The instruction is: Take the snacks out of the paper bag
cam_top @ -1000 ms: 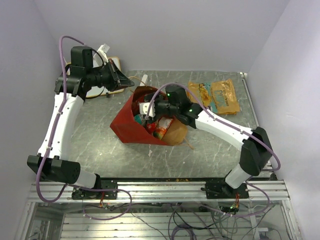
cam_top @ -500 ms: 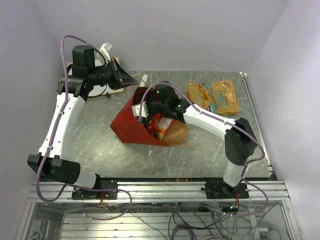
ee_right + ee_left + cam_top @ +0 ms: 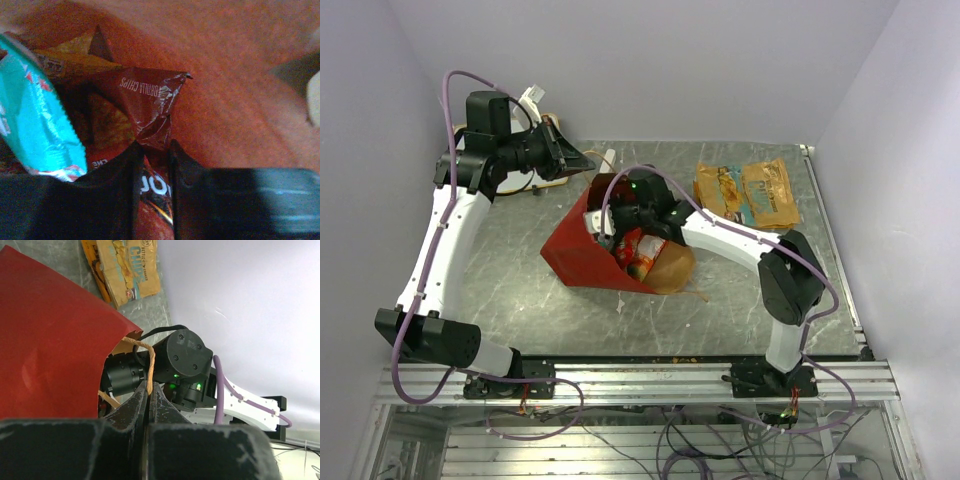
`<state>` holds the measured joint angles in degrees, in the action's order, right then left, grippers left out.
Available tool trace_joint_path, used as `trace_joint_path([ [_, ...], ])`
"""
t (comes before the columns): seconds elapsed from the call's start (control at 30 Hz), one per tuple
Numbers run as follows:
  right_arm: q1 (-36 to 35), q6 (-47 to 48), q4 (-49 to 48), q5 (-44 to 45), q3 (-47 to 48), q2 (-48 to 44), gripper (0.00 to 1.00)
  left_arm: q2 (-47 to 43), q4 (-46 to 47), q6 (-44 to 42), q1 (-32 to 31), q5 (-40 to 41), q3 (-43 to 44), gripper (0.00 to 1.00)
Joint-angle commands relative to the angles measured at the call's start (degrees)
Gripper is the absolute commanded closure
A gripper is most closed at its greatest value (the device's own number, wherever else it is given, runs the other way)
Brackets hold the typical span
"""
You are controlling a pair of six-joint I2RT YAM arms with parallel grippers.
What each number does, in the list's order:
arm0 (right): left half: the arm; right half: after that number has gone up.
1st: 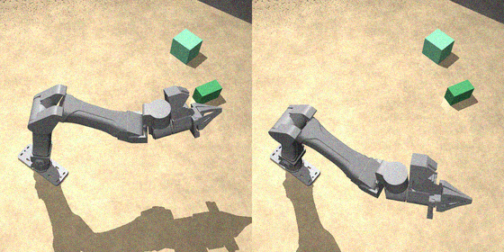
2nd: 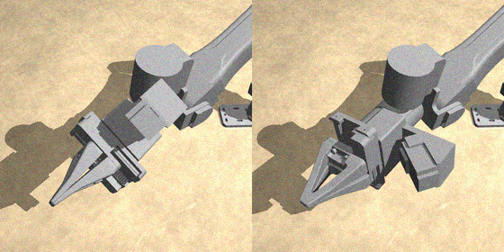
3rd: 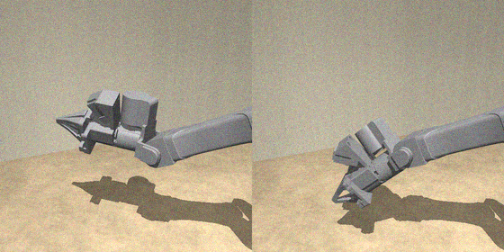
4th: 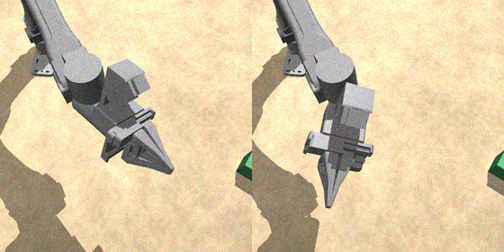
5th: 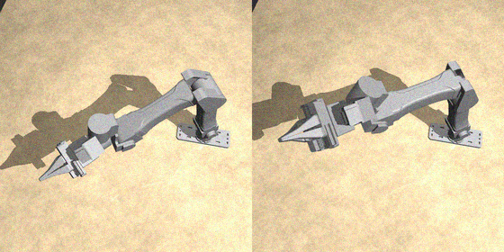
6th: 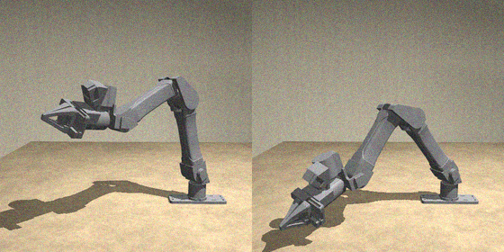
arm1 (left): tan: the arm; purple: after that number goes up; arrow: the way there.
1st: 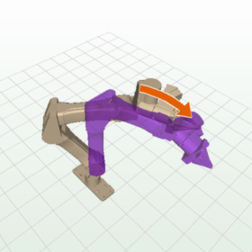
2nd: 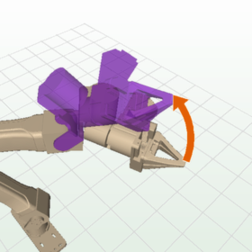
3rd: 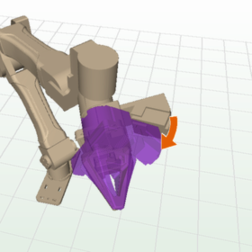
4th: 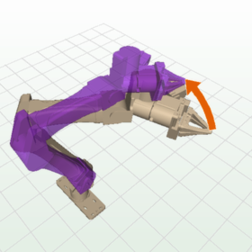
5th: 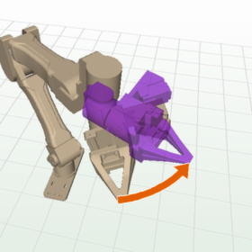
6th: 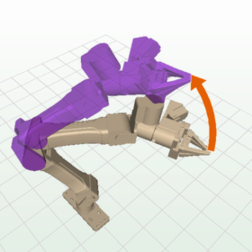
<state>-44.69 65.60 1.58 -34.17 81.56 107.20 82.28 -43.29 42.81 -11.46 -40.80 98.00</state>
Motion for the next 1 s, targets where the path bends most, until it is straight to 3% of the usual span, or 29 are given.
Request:
trace_joint_path([
  [0.0, 0.56, -1.76, -1.55, -0.41, -3.05, -3.46, 0.79, -0.40, -2.26, -1.34, -0.58, 2.54, 2.67, 0.93],
  [0.2, 0.65, -2.76, -1.55, 2.05, -6.40, -8.55, 0.99, -1.30, -2.37, -1.28, -0.41, 4.40, 1.62, 0.93],
  [0.6, 0.65, -8.04, -3.18, 7.23, -12.22, -21.78, 1.00, -1.79, -2.22, -0.63, 0.13, 5.52, 0.31, 0.93],
  [0.97, 0.55, -12.28, 0.05, 12.92, -11.74, -32.78, 1.00, -2.13, -1.52, -0.10, 0.39, 5.03, -1.34, 0.93],
])
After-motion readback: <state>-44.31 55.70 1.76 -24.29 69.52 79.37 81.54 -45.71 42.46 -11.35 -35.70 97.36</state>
